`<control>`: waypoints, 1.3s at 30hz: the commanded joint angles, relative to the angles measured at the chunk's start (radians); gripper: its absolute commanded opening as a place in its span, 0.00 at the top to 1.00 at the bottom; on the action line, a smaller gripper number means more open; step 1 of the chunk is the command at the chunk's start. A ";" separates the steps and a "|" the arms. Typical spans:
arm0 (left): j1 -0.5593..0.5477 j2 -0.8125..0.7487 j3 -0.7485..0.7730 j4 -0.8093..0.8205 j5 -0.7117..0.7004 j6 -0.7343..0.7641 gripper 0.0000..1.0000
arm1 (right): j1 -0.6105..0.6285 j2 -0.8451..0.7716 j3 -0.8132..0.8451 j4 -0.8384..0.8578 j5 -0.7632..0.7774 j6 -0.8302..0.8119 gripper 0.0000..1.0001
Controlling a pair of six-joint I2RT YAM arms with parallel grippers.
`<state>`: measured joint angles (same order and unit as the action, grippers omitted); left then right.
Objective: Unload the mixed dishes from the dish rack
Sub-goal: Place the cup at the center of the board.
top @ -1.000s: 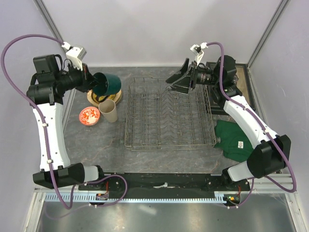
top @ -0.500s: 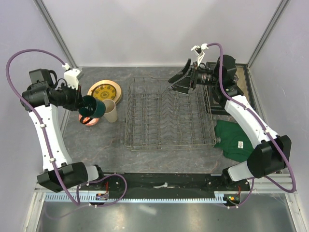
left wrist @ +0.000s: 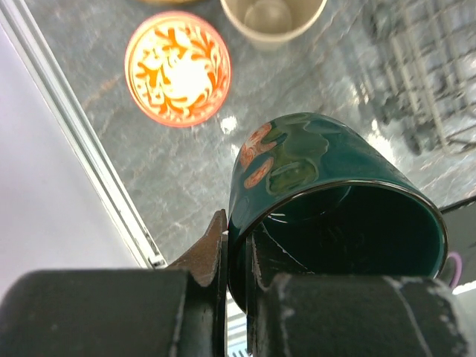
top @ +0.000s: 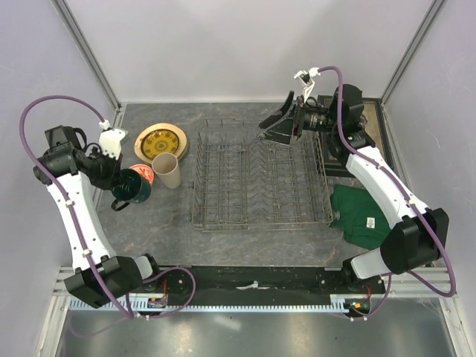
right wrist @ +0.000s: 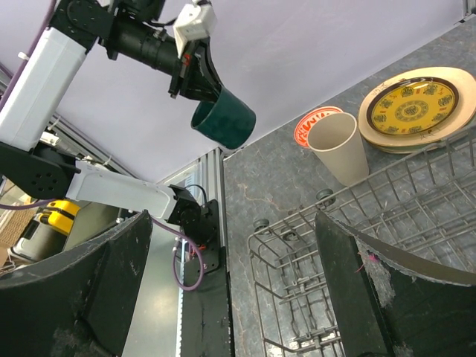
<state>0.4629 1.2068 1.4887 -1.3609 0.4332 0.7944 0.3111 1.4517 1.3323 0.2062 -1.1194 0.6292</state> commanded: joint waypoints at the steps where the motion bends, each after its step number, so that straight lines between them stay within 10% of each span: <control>1: 0.026 -0.020 -0.068 -0.048 -0.046 0.094 0.99 | -0.003 -0.045 0.034 0.013 0.004 -0.032 0.02; 14: 0.039 0.019 -0.318 0.152 -0.074 0.054 0.98 | -0.001 -0.042 0.031 0.013 0.006 -0.033 0.02; 39: -0.153 0.203 -0.338 0.375 -0.142 -0.127 0.98 | -0.003 -0.047 0.018 -0.001 0.007 -0.057 0.02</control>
<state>0.3412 1.3960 1.1496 -1.0401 0.3115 0.7296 0.3111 1.4391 1.3323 0.1925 -1.1160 0.6003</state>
